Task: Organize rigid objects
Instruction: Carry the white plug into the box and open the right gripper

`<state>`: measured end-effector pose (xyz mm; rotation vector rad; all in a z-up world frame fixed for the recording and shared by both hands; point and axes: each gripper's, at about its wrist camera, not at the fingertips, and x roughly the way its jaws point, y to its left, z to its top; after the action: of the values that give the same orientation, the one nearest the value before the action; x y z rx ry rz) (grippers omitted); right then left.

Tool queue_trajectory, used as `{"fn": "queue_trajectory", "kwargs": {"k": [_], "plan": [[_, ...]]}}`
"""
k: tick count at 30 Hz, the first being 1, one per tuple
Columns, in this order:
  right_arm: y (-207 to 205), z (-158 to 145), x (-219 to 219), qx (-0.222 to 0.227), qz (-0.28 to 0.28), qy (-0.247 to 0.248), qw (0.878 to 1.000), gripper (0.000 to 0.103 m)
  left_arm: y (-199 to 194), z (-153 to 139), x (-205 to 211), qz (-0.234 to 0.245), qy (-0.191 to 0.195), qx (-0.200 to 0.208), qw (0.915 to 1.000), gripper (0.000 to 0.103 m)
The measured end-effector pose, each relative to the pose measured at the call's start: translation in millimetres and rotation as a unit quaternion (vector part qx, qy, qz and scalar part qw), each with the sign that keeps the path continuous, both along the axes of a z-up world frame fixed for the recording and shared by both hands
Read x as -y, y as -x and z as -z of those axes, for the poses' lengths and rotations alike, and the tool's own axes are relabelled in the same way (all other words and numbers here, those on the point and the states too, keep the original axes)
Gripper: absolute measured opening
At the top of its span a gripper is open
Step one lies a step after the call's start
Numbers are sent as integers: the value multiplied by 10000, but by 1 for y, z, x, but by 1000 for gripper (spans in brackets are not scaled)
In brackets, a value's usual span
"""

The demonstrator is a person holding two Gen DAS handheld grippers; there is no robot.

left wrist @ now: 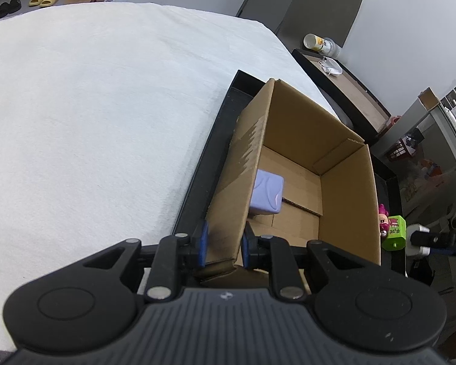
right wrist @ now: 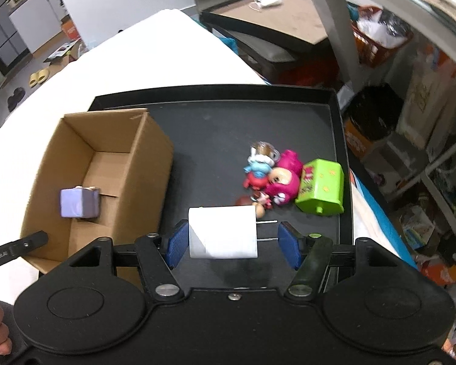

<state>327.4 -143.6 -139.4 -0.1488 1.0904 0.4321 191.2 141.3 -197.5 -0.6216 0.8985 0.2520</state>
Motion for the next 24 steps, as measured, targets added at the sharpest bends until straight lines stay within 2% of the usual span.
{"fn": "queue_trajectory", "kwargs": {"k": [12,24], "plan": [[17,-29,-45,349,-387,8,9986,61,0,2,-3,75,56,23,10000,19],[29,-40,-77,469,-611,15,9970,61,0,2,-3,101,66,41,9999,19]]}}
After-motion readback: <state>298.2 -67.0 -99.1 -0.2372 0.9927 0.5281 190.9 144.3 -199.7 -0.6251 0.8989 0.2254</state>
